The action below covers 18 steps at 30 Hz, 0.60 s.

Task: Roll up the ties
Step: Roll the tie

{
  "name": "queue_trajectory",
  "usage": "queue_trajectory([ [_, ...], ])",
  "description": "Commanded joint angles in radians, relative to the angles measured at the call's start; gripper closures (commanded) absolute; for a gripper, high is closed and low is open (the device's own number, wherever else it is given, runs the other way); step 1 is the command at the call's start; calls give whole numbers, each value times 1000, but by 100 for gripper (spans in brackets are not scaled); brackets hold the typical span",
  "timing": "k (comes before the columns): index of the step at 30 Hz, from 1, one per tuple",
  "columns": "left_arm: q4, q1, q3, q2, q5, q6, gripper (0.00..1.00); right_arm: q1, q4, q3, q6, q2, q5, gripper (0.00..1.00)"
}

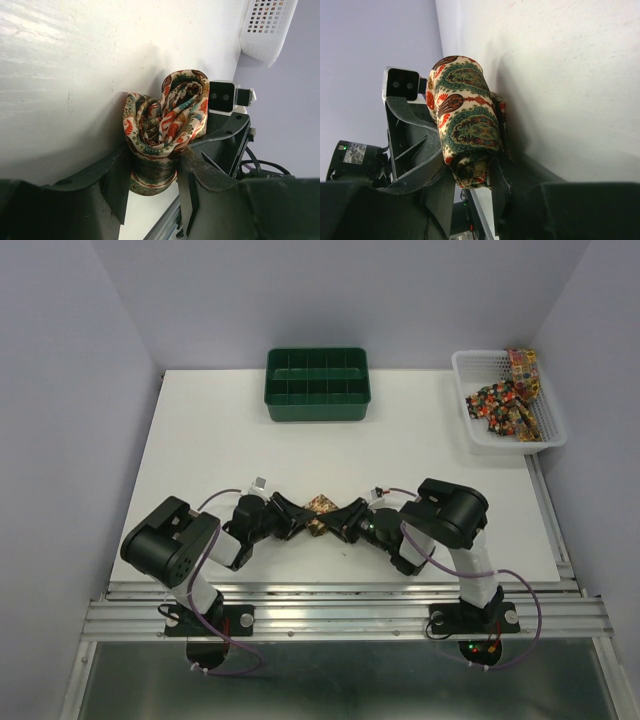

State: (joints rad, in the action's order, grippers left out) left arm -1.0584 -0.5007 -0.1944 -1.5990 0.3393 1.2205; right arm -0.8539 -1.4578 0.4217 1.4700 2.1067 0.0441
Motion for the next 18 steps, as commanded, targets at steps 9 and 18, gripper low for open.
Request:
queue_trajectory([
  [9,86,-38,32,-26,23,-15,100,-40,505,-80,-155,-172,-38,30],
  [18,236,-41,32,68,-42,-59,100,-28,536,-93,-152,-186,-64,26],
])
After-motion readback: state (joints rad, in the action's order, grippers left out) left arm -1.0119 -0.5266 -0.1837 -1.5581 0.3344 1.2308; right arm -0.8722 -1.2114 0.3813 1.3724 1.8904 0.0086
